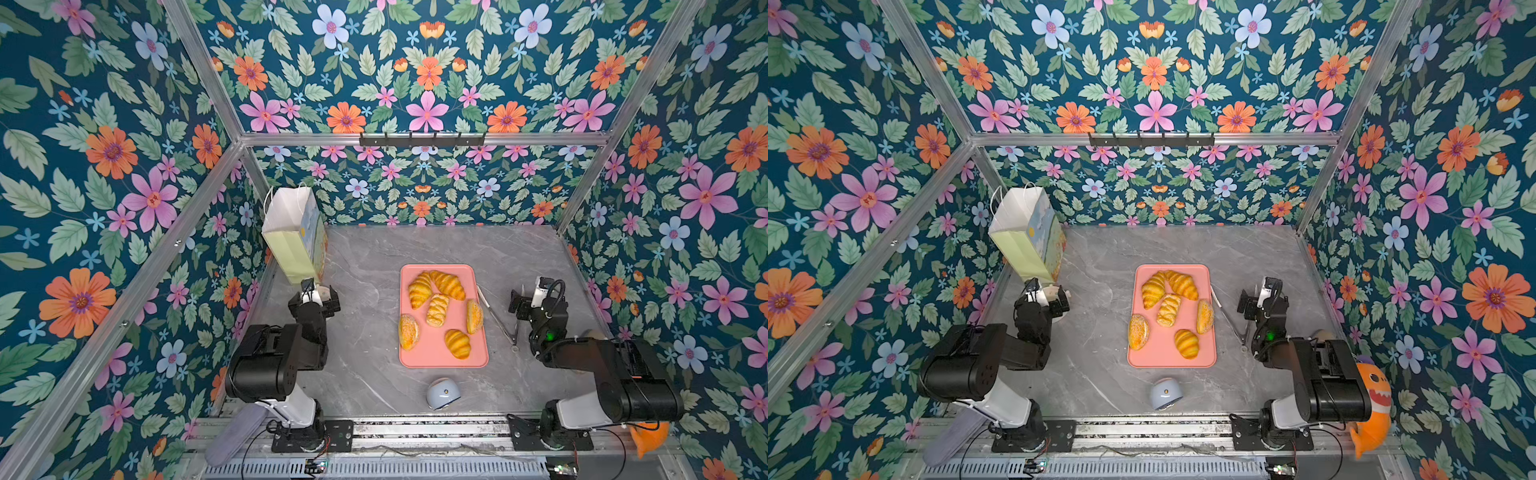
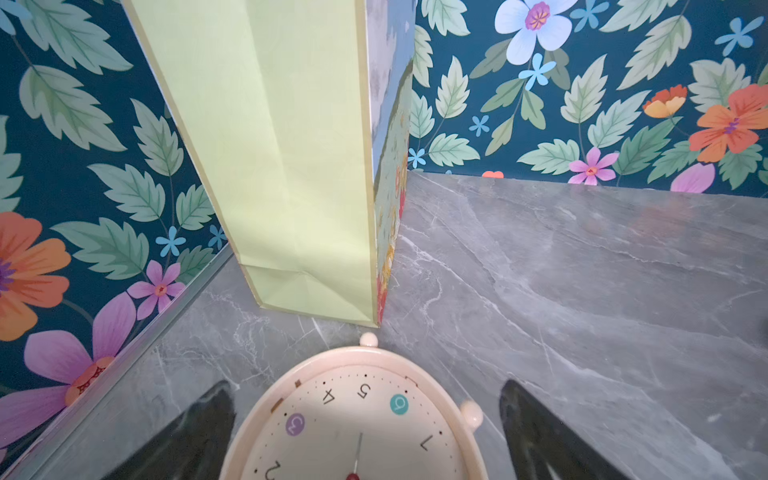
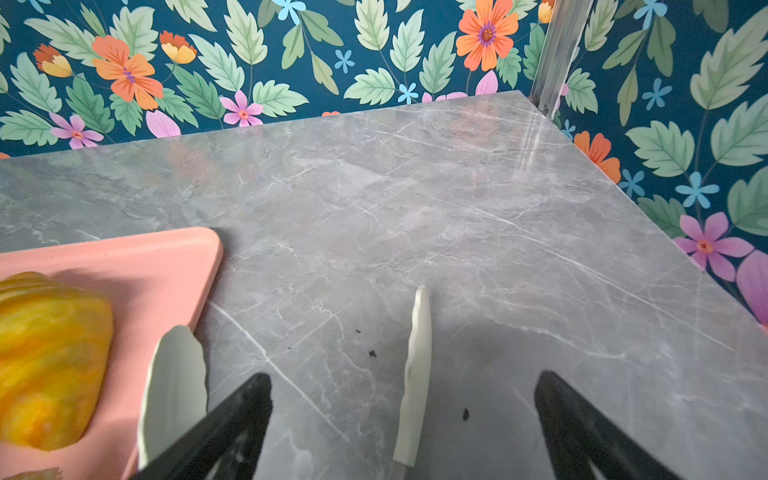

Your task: Place the fake bread into the paper bag

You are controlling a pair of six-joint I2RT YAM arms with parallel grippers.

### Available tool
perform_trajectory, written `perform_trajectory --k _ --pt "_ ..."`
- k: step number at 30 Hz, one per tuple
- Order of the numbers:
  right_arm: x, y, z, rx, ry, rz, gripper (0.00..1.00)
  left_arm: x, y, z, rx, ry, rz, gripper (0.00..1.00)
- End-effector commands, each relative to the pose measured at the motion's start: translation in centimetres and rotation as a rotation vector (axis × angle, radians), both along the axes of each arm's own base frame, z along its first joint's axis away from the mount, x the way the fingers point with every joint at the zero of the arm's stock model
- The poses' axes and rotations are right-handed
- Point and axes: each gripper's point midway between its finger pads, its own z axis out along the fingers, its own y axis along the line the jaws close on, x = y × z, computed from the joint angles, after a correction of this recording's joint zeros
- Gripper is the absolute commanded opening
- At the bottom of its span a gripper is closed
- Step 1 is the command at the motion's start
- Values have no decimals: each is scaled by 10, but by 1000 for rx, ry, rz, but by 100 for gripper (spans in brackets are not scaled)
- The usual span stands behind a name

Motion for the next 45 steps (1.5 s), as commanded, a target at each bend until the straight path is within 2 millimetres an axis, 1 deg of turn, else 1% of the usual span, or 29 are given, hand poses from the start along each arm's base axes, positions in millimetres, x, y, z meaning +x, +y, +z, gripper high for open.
perform_trajectory --k 1,23,26,29,32,35,36,38,39,41,42,44,45 --pt "2 1 5 -5 -16 11 99 4 -13 1 18 3 -81 100" --pt "3 2 5 -2 -15 17 99 3 -14 1 13 1 -87 100" --pt "2 2 5 -4 -19 14 99 -1 -15 7 17 -22 -92 100" --pt "-3 1 11 -6 -54 6 99 -9 -13 19 13 -52 -81 100" --pt "-10 -4 25 -3 -70 -25 99 -14 -6 30 -4 -46 -36 100" --pt "-14 -6 40 8 -30 -43 99 -16 -6 52 -47 -56 -30 100" --pt "-16 -8 46 26 -6 -60 99 -15 -6 63 -78 -67 -22 100" --pt "-19 -16 59 108 8 -139 99 -15 -3 79 -149 -47 15 100" --pt "-21 -17 67 151 10 -164 99 -12 1 95 -181 -50 43 100" --pt "-22 -12 82 224 18 -163 99 -9 9 117 -239 -26 110 100" --pt "-23 -9 91 274 25 -162 99 -6 12 132 -260 -13 137 100" --pt "-26 0 106 401 32 -157 99 1 13 157 -276 12 150 100" --pt "-27 10 115 451 33 -113 99 5 10 167 -279 33 138 100"
